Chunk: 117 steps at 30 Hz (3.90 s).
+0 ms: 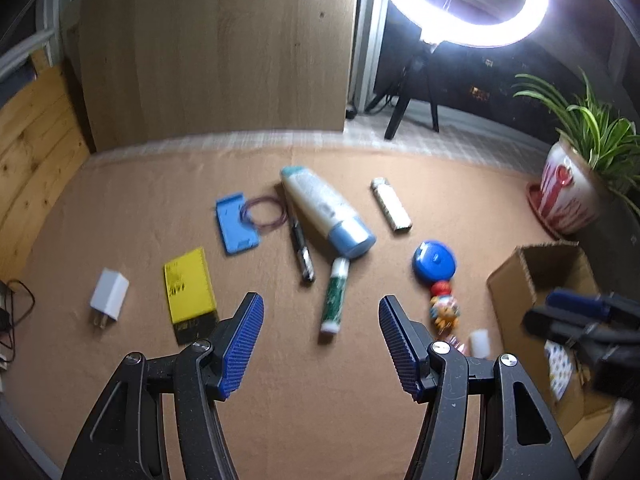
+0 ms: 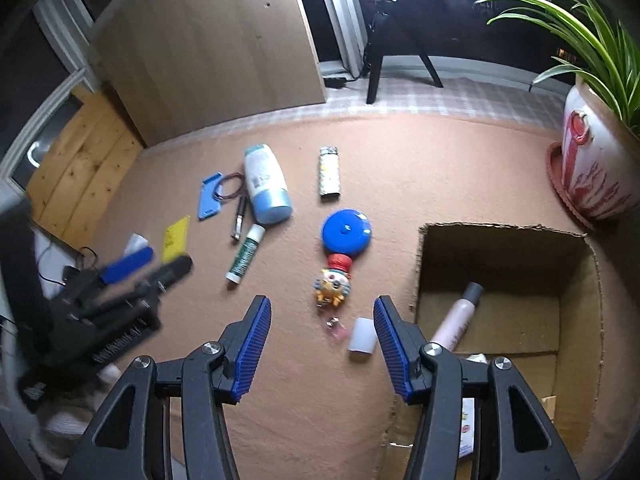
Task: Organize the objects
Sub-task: 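Move the left tool to the yellow card and grasp it, then carry the yellow card into the box and open the left tool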
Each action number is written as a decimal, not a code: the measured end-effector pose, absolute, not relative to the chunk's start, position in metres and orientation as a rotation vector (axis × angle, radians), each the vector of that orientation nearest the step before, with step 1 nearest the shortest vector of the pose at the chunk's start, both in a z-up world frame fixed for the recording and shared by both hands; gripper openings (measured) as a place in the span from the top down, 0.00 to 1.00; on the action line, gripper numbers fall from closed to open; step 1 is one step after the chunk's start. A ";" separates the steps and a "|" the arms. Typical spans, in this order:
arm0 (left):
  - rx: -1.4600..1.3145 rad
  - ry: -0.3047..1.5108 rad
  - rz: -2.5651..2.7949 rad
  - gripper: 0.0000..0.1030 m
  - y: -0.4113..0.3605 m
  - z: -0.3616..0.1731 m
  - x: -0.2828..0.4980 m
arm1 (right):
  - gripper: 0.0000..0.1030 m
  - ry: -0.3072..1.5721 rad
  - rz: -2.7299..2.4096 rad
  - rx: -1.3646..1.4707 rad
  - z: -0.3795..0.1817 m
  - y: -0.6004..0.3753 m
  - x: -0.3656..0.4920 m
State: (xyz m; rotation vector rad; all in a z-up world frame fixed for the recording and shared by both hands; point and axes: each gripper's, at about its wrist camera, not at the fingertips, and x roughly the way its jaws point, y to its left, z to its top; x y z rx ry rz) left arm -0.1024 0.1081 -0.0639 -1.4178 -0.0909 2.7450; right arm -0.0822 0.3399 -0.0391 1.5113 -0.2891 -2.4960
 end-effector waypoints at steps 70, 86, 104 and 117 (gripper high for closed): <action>-1.922 -0.285 2.632 0.46 -0.001 -0.137 -0.160 | 0.52 -0.570 -2.564 1.473 -0.040 0.334 -0.032; -1.499 -0.022 2.471 0.46 0.158 -0.042 -0.135 | 0.52 -0.505 -2.778 1.474 -0.024 0.387 0.019; -1.321 0.237 2.079 0.46 0.368 -0.035 -0.056 | 0.52 -0.748 -3.019 1.561 -0.028 0.487 0.088; -1.303 0.247 2.074 0.33 0.359 -0.029 -0.042 | 0.52 -0.756 -3.027 1.552 -0.026 0.490 0.091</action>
